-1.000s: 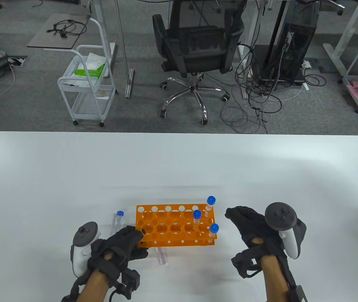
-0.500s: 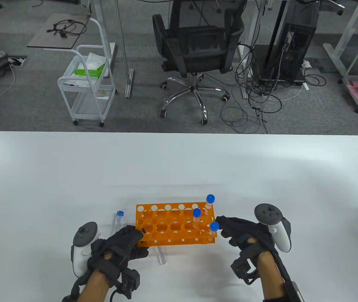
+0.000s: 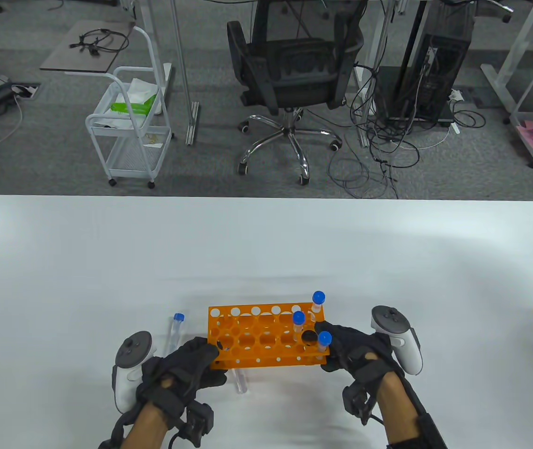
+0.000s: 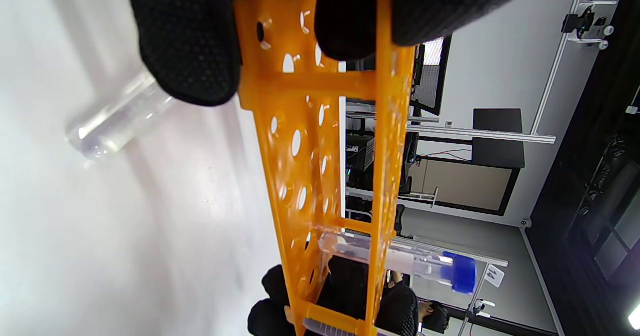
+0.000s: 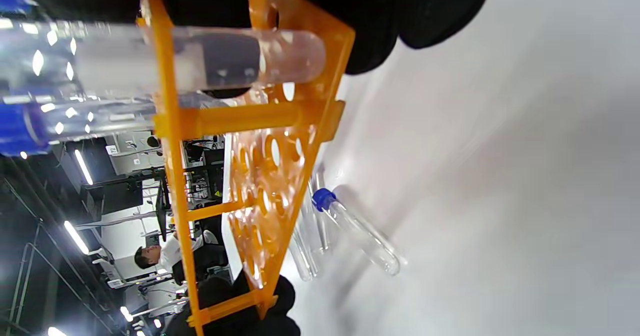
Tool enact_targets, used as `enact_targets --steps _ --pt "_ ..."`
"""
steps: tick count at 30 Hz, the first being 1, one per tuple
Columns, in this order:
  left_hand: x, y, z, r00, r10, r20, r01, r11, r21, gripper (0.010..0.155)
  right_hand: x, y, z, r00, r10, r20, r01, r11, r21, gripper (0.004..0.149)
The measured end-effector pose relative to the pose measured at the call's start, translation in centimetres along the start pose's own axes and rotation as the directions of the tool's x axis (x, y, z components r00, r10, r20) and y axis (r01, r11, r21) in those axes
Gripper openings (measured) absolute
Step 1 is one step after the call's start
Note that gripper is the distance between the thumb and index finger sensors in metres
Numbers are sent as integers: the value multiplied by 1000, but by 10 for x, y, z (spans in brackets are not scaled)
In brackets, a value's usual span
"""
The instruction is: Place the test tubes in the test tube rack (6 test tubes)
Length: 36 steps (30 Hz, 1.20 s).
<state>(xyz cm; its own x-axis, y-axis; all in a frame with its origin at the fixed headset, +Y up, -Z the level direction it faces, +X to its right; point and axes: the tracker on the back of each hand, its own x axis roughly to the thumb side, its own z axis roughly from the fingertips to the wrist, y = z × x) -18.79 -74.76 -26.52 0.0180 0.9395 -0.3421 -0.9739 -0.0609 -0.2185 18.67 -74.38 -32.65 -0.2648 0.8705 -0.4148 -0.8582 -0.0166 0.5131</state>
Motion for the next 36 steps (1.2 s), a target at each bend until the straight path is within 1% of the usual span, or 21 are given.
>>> enact_targets --steps 5,10,13,14,16,17,19,22,25,27,29,30,31,33,36 --pt "2 -5 -6 999 -28 -26 28 1000 -4 45 -2 -6 1 999 -29 -14 29 999 -16 51" --pt "11 -3 -12 998 -32 -44 33 999 11 46 1 -12 0 999 -33 -17 33 999 -15 49" --pt "24 -1 -13 1000 -9 -16 9 1000 -28 51 3 -17 2 998 -69 -10 69 997 -33 49" --pt "28 0 -14 1000 0 -2 0 1000 -23 54 4 -18 3 997 -81 -3 81 996 -35 49" --pt "39 4 -14 1000 -4 19 4 1000 20 58 4 -22 6 995 -96 9 96 994 -53 48" --pt "45 6 -15 999 -28 27 27 999 47 59 4 -24 7 995 -97 13 97 993 -61 48" --pt "55 10 -15 992 -110 53 104 988 115 59 3 -26 8 997 -83 9 83 993 -82 48" --pt "63 14 -17 977 -209 44 198 963 182 59 2 -26 7 998 -67 -6 66 993 -96 48" --pt "68 19 -19 942 -336 17 319 908 273 58 1 -26 6 998 -59 -15 57 993 -102 48" --pt "71 21 -22 898 -439 -27 424 848 318 57 1 -25 8 998 -57 -12 55 993 -107 48" --pt "72 24 -27 823 -561 -91 560 771 305 58 1 -24 10 998 -59 -2 58 992 -115 48" --pt "72 25 -30 790 -600 -121 606 737 299 57 1 -23 12 999 -52 1 52 992 -114 48" --pt "72 26 -32 746 -645 -164 659 683 316 57 2 -23 15 999 -48 9 49 992 -114 48" --pt "70 29 -36 687 -694 -214 718 604 346 56 3 -23 18 998 -56 19 58 991 -119 48" --pt "62 35 -43 607 -734 -304 790 518 328 56 4 -23 21 998 -53 31 56 991 -119 48"
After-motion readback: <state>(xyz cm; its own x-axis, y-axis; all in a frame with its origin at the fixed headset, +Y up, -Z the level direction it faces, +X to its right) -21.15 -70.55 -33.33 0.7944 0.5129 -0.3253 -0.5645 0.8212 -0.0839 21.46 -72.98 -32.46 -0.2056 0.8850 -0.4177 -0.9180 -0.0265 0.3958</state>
